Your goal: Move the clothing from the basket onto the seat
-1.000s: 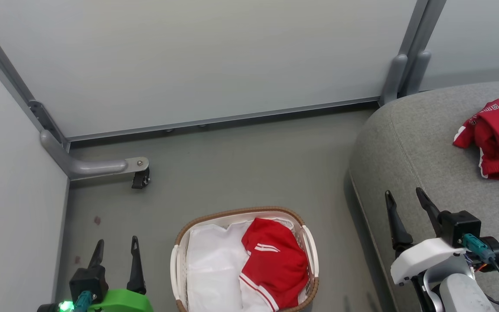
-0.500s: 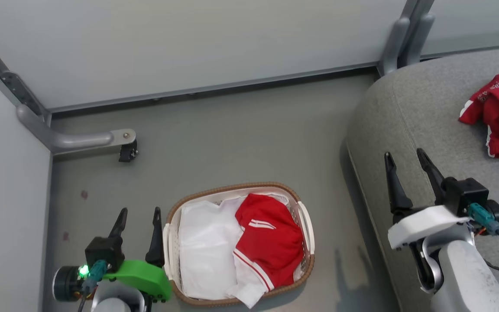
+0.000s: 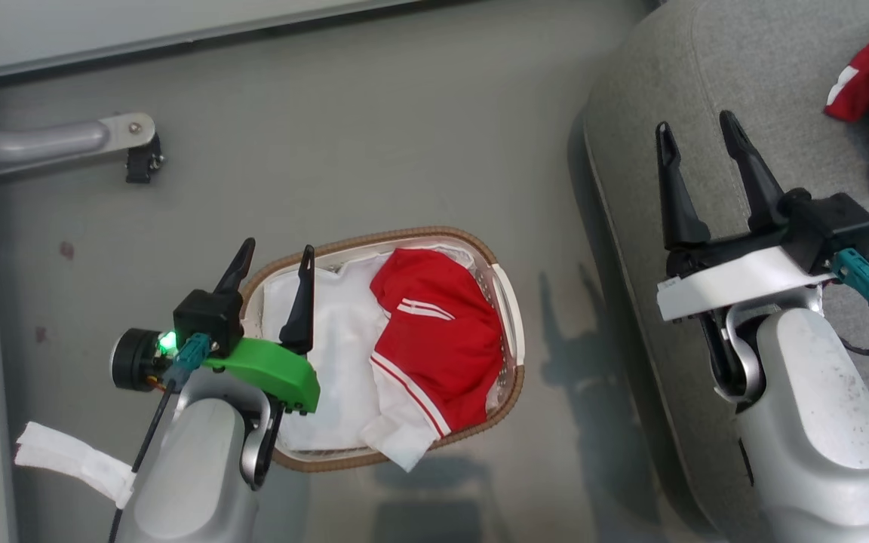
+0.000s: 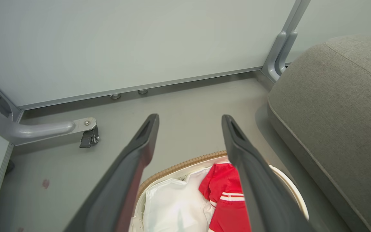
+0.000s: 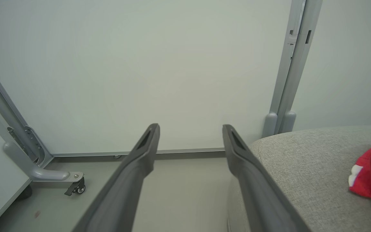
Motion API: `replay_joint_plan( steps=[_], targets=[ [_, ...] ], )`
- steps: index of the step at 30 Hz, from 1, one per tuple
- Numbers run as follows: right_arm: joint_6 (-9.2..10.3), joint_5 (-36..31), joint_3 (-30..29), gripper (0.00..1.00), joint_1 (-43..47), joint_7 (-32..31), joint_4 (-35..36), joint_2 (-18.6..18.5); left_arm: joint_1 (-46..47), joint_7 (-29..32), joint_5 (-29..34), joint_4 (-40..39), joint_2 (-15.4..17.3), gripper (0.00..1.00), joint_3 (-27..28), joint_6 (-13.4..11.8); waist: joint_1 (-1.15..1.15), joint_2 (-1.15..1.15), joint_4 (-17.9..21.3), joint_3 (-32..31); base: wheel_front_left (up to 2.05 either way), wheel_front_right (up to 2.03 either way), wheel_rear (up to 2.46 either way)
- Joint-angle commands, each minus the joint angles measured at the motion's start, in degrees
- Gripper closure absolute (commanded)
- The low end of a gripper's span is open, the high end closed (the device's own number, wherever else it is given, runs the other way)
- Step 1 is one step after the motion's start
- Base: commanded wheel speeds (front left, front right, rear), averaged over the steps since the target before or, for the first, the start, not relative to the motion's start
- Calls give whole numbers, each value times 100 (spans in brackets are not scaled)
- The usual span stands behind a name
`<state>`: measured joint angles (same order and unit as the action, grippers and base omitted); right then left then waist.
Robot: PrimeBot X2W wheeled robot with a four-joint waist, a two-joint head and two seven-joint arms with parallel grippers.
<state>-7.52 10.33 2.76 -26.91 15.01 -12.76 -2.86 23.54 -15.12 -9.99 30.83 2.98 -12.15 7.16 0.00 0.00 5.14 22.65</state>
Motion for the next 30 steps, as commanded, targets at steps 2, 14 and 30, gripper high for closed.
replay_joint_plan(
  steps=[2,14,30],
  targets=[
    [6,95,82,0,-236,26,115,-13,331,-5,61,155,128,0,-129,35,0,0,459,881,0,0,0],
    [6,636,347,0,-827,26,762,-11,1336,-5,-471,769,593,0,-1535,40,0,0,1026,1868,0,0,0],
    [6,968,628,0,-1159,27,1324,-10,2369,-5,-1586,1507,1339,0,-3804,40,0,0,1553,2758,0,0,0]
  ],
)
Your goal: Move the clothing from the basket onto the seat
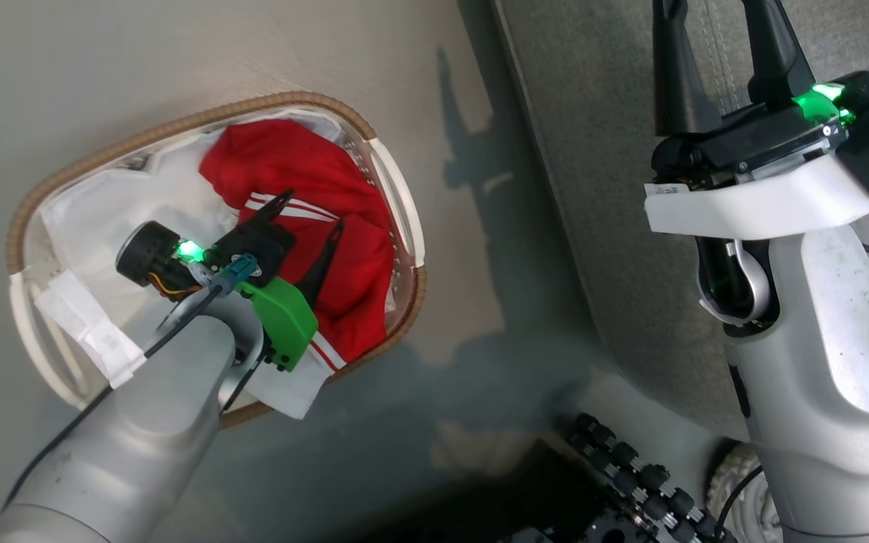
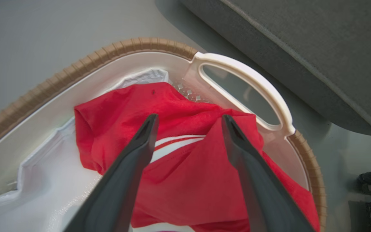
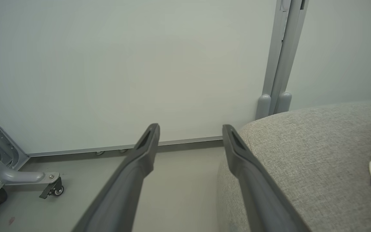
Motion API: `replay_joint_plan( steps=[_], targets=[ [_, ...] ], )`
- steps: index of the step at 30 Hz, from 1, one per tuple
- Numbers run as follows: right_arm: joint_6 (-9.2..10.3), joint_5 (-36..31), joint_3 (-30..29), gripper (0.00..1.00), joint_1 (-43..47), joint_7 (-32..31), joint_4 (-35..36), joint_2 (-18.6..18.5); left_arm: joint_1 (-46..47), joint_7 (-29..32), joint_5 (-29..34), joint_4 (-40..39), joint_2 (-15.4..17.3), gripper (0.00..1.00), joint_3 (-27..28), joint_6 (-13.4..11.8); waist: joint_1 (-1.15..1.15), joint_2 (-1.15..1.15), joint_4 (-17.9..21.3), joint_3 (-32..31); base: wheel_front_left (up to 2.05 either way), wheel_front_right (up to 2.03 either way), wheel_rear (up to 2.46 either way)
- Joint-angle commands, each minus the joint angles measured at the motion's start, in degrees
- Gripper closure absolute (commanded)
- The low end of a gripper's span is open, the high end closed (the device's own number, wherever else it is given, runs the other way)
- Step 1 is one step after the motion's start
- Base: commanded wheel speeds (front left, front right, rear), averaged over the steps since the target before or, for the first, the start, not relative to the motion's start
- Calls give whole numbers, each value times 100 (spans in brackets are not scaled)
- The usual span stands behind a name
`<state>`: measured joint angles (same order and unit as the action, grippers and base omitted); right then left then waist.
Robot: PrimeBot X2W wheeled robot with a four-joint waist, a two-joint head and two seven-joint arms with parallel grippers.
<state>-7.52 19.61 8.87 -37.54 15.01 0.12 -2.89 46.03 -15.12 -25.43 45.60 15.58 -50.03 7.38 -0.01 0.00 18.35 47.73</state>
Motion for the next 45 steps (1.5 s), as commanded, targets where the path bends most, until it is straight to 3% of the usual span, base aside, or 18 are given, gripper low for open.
replay_joint_plan(
  steps=[1,13,23,26,35,45],
  targets=[
    [6,65,47,0,-110,26,66,-6,206,-5,-124,94,132,0,-192,18,1,0,268,294,0,0,0],
    [6,4,72,0,50,27,295,-8,938,549,-1047,777,288,0,-2018,19,1,0,317,436,0,0,0],
    [6,-80,85,0,33,26,406,-9,1092,1336,-741,1288,143,0,-2337,19,1,0,264,454,0,0,0],
    [6,-86,102,0,1,26,424,-9,1064,1501,-743,1351,100,100,-2340,19,1,0,257,449,0,0,0],
    [6,-21,200,0,-69,26,242,-10,902,1320,-1128,1537,161,100,-2291,19,1,0,323,261,0,0,0],
    [6,-331,157,0,192,26,-187,-11,481,485,-1723,1886,-262,100,-2146,19,1,0,-13,-632,0,0,0]
  ],
)
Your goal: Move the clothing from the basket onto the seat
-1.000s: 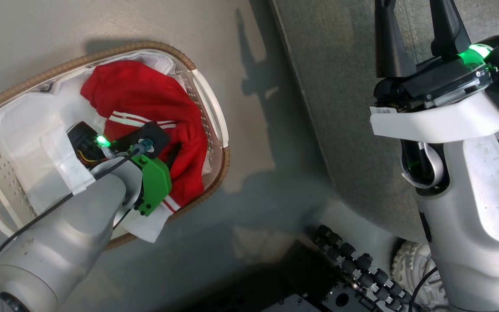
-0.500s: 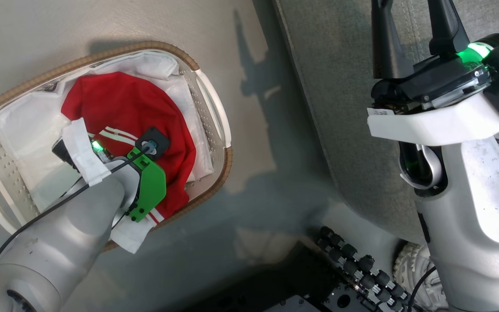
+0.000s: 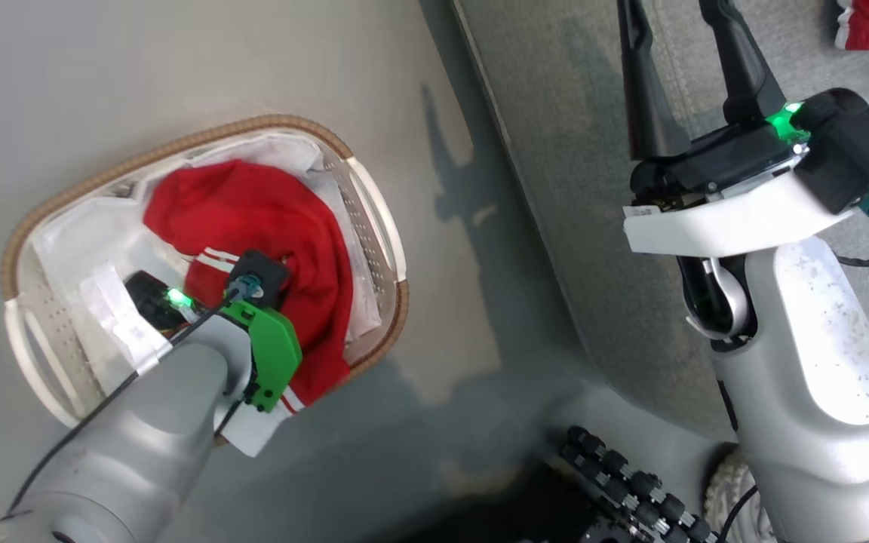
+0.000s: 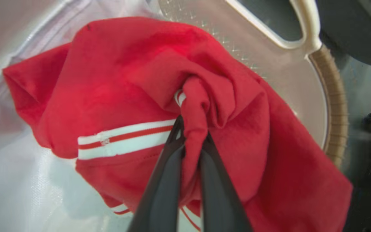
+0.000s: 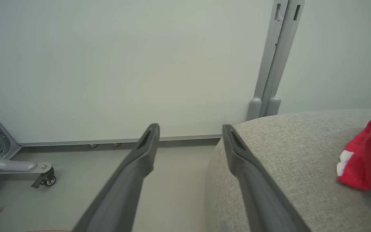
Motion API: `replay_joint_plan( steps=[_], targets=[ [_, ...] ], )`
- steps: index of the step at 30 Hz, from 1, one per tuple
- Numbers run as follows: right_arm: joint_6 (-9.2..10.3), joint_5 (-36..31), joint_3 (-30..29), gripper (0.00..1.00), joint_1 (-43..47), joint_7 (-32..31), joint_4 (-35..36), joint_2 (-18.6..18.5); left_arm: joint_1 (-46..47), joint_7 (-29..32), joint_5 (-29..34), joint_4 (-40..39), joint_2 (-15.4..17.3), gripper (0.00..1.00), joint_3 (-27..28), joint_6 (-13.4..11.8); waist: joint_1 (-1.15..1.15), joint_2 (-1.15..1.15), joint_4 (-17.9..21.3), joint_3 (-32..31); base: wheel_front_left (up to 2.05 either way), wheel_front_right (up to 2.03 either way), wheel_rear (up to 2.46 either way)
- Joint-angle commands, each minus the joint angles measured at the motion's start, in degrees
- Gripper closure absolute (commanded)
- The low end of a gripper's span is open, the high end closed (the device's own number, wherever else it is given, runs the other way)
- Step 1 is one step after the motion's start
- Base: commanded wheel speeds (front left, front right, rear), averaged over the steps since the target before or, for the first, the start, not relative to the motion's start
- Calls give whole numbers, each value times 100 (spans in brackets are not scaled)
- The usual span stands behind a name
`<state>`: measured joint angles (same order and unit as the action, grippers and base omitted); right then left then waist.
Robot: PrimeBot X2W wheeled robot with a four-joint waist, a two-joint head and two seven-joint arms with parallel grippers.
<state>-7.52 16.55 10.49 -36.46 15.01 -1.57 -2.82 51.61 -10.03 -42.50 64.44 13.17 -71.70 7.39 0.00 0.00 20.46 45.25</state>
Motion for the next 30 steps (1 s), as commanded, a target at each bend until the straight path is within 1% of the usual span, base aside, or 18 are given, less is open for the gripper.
replay_joint_plan(
  steps=[1,5,9,11,16,22,27,30],
  targets=[
    [6,-64,-3,0,133,26,-81,-19,-160,-123,-111,21,-63,100,60,18,0,0,-275,-510,0,0,0],
    [6,-246,-22,0,330,26,-335,-21,-481,-424,-405,-47,-275,100,222,18,0,0,-512,-1115,0,0,0],
    [6,-376,-55,0,544,27,-531,-22,-714,-515,-544,-145,-409,100,395,18,0,0,-745,-1593,0,0,0],
    [6,-418,-70,0,656,26,-617,-22,-750,-518,-523,-310,-443,100,578,-8,0,0,-861,-1809,0,0,0],
    [6,-492,-151,0,942,27,-790,-24,-1109,-519,-257,-924,-372,100,1128,-177,0,0,-1125,-2314,0,0,0],
    [6,-539,-322,0,1304,26,-949,-24,-1645,-519,226,-1879,-299,100,1980,-334,0,0,-1388,-2828,0,0,0],
    [6,-578,-368,0,1610,26,-1062,-23,-2094,-521,689,-2691,-323,100,2621,-401,0,0,-1531,-3223,0,0,0],
    [6,-592,-361,0,1771,26,-1128,-23,-2310,-520,923,-3111,-358,100,2973,-389,0,0,-1570,-3422,0,0,0]
  ],
)
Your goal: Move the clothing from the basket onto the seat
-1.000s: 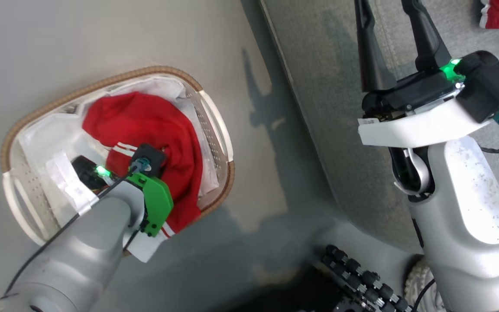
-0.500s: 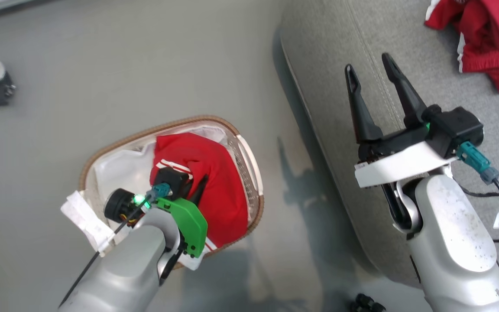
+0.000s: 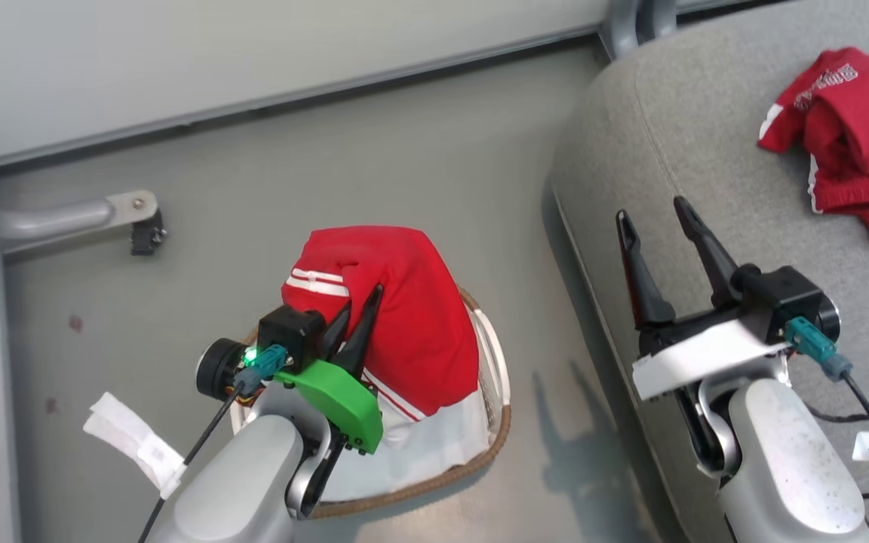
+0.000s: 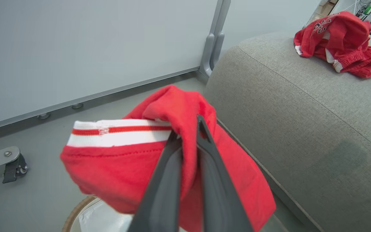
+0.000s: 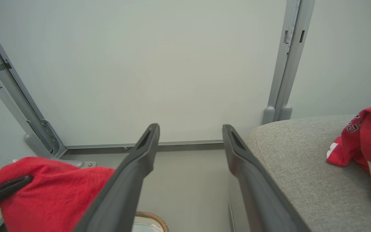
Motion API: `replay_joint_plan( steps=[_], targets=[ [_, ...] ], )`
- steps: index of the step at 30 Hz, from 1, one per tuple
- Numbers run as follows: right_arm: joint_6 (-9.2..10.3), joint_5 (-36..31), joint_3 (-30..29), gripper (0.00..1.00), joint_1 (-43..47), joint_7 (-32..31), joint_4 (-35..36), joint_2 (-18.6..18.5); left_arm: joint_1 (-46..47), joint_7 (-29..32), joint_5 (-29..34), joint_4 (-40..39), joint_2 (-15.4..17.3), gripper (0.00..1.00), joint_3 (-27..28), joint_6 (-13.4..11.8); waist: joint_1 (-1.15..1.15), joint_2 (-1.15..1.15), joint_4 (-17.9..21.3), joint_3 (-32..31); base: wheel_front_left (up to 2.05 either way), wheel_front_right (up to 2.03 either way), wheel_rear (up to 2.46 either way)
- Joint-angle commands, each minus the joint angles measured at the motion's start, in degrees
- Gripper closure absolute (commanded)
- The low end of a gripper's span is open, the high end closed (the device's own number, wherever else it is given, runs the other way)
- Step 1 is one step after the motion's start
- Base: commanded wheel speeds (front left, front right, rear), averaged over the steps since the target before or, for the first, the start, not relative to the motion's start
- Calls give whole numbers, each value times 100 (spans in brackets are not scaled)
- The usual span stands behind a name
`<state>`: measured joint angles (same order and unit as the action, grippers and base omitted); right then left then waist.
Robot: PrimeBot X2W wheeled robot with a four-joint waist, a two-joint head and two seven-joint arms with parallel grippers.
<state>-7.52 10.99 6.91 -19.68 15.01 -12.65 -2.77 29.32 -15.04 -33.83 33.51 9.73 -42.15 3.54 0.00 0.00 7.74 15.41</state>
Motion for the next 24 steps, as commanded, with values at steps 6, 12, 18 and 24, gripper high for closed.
replay_joint_plan(
  steps=[6,12,18,24],
  targets=[
    [6,-34,83,0,428,27,-179,-27,-438,-20,422,-702,-135,100,639,49,0,0,-322,-811,0,0,0],
    [6,-75,260,0,719,26,-399,-25,-607,-20,737,-1156,-278,100,1043,95,0,0,-321,-1046,0,0,0],
    [6,-271,898,0,840,26,-468,-24,-731,-21,946,-1308,-413,100,1208,154,0,0,-380,-1110,0,0,0],
    [6,-397,1986,0,551,26,-342,-137,-800,-20,1108,-1252,-498,100,1239,237,0,0,-456,-1126,0,0,0]
  ],
)
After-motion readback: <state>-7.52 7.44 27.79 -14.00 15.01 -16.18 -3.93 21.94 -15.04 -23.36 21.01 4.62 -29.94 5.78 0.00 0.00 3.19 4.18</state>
